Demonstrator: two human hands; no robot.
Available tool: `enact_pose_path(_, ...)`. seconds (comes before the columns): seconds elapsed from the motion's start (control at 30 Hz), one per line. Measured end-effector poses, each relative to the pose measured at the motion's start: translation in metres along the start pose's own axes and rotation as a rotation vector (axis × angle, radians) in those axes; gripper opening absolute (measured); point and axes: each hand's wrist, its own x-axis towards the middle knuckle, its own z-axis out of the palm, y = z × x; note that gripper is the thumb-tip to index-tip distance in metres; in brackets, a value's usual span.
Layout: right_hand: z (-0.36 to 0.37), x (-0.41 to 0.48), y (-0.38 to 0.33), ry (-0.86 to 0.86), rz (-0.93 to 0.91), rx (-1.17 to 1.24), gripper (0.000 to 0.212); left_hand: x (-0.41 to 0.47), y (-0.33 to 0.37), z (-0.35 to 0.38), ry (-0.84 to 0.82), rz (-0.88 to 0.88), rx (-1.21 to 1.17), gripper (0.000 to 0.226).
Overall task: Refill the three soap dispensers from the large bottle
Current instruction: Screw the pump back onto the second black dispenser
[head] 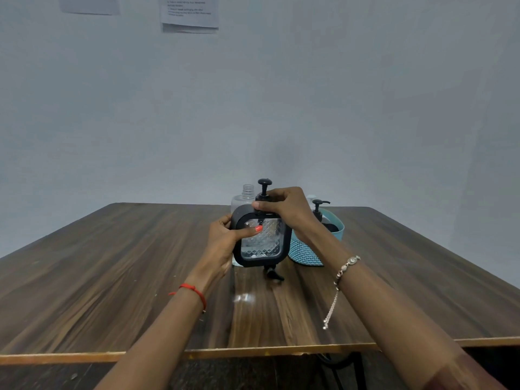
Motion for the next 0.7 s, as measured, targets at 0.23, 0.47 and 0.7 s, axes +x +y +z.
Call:
enact_pose_path(0.23,0.009,0.003,0.011,0.213,-0.051,-0.052,0.023,0.0,-0.007,0.012,0.034,0.009,0.013,0.029)
enact_pose_path(0.47,-0.016,-0.002,0.011,0.072,-0.015,0.026,0.034,0.005,-0.012,0.016,0.013,0.033,0.012,0.032)
enact_pose_path(0.7,-0.067,0.007,0.027,-0.019,0.102,0.054,0.055,0.026,-0.001,0.043,-0.043,0.122,-0.01,0.028)
